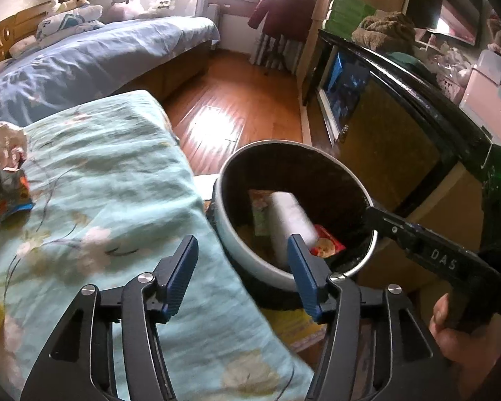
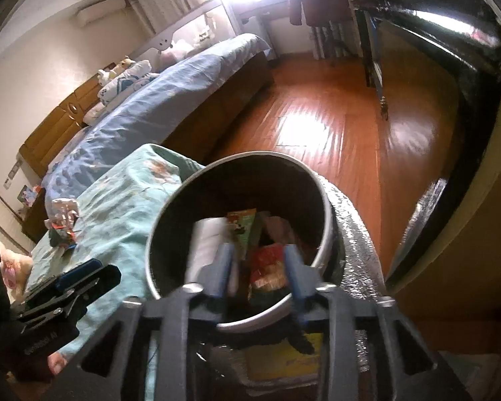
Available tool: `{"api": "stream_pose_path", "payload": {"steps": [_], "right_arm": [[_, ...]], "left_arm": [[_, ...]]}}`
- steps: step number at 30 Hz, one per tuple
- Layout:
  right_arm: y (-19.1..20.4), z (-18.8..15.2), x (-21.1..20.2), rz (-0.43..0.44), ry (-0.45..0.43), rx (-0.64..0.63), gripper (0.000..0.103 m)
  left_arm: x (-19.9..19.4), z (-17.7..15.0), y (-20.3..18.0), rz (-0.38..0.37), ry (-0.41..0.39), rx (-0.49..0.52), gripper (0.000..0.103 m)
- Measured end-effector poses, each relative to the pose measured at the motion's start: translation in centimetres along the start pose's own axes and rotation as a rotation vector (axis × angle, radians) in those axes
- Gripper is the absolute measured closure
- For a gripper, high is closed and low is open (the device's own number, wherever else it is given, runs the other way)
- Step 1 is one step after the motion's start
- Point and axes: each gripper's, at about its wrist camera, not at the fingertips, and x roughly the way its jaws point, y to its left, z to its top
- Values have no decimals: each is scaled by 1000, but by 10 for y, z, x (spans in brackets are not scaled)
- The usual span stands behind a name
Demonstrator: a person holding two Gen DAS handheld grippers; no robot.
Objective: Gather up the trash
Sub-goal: 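Open both tools to drop the foam block and red bag into the bin, then move both tools back to the bed toward the yellow bag and wrapper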
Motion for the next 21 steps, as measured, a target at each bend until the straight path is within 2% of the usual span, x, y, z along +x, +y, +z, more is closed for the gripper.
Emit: {"api": "stream_pose_path", "payload": {"steps": [2,5,6,21], "right_arm": [[6,-1,-1,20,1,-2,54],[17,-5,-2,51,-5,-10,38],[22,-7,-2,57,-8,-17,36],[96,-29,6,173,33,-93,25]], "left_arm": [[-8,-7,5,9,-11,-1,44],[-20,-18,15,19,-20,-15,44],[-24,-21,20,23,-26,-26,44],[-82,-64,95,108,-98,-165,44]]}}
